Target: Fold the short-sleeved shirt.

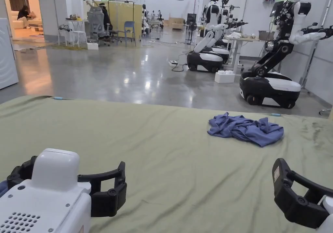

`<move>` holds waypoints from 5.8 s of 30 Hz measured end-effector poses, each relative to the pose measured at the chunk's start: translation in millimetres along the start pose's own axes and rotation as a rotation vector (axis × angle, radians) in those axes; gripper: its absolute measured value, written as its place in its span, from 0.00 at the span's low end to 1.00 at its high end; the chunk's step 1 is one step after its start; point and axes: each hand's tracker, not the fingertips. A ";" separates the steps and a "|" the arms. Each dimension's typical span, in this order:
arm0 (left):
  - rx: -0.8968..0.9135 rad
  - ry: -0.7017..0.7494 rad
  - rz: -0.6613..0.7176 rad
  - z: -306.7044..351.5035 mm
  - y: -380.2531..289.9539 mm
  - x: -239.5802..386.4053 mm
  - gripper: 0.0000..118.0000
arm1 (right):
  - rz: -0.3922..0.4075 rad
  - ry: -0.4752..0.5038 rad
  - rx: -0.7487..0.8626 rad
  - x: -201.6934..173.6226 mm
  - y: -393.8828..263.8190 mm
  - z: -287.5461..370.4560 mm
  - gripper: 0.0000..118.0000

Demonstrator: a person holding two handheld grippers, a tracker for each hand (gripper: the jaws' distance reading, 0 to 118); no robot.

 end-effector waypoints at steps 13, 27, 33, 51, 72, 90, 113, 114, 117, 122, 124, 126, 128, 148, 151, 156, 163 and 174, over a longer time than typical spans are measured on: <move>0.011 -0.015 0.079 4.4 12.3 -8.0 0.06 | -0.028 0.028 -0.098 -13.2 7.4 3.4 0.43; -0.039 0.061 0.053 33.3 6.5 -25.1 0.00 | -0.048 0.160 -0.069 -56.5 7.9 -14.5 0.02; -0.028 0.386 0.056 111.3 10.2 -93.4 0.00 | -0.143 0.535 -0.113 -159.5 -4.9 -36.7 0.02; -0.325 0.486 0.090 102.0 -58.6 -213.8 0.00 | -0.089 0.930 -0.258 -296.5 -35.6 -26.1 0.02; -0.737 0.299 0.346 -54.2 -146.8 -282.8 0.10 | 0.001 0.770 -0.404 -286.8 -71.6 -70.2 0.02; -0.334 0.136 0.792 -46.3 -90.4 -230.7 0.10 | -0.038 0.553 -0.417 -194.2 -57.7 -49.9 0.02; -0.706 -1.007 0.477 -82.5 -70.3 224.6 0.10 | -0.029 -0.179 -0.351 59.4 -24.0 67.4 0.02; -0.735 -0.979 0.449 -81.3 -82.4 231.1 0.10 | -0.034 -0.184 -0.357 61.9 -26.8 68.9 0.02; -0.797 -0.912 0.388 -80.1 -109.2 240.1 0.10 | -0.046 -0.185 -0.383 64.0 -35.5 70.1 0.02; -0.807 -0.925 0.388 -79.5 -108.9 221.9 0.10 | -0.035 -0.127 -0.424 52.3 -45.7 61.1 0.02; -0.776 -0.964 0.424 -71.1 -96.2 199.2 0.25 | -0.038 -0.082 -0.427 44.1 -46.2 54.3 0.02; -0.723 -0.927 0.457 -51.2 -79.3 165.3 0.92 | -0.046 -0.024 -0.408 32.7 -45.7 48.0 0.02; -0.662 -0.903 0.518 -30.7 -70.0 126.5 0.94 | -0.047 0.017 -0.395 21.1 -44.6 43.6 0.02; -0.545 -0.138 0.315 -84.7 -67.1 -70.8 0.83 | -0.012 0.175 -0.442 -19.5 -44.0 34.2 0.02; -0.680 -0.170 0.250 -127.5 -83.7 -74.5 0.94 | 0.004 0.134 -0.447 -16.2 -44.1 30.7 0.02; -0.874 -0.179 0.122 -165.4 -118.3 -54.8 0.88 | 0.000 0.095 -0.472 -7.4 -45.7 26.5 0.02; -0.848 -0.131 0.113 -143.1 -129.3 -43.9 0.06 | 0.010 0.049 -0.511 14.6 -43.2 14.1 0.02; -0.873 -0.160 0.104 -142.6 -133.7 -39.6 0.06 | -0.117 0.038 -0.975 104.1 -77.3 -101.4 0.93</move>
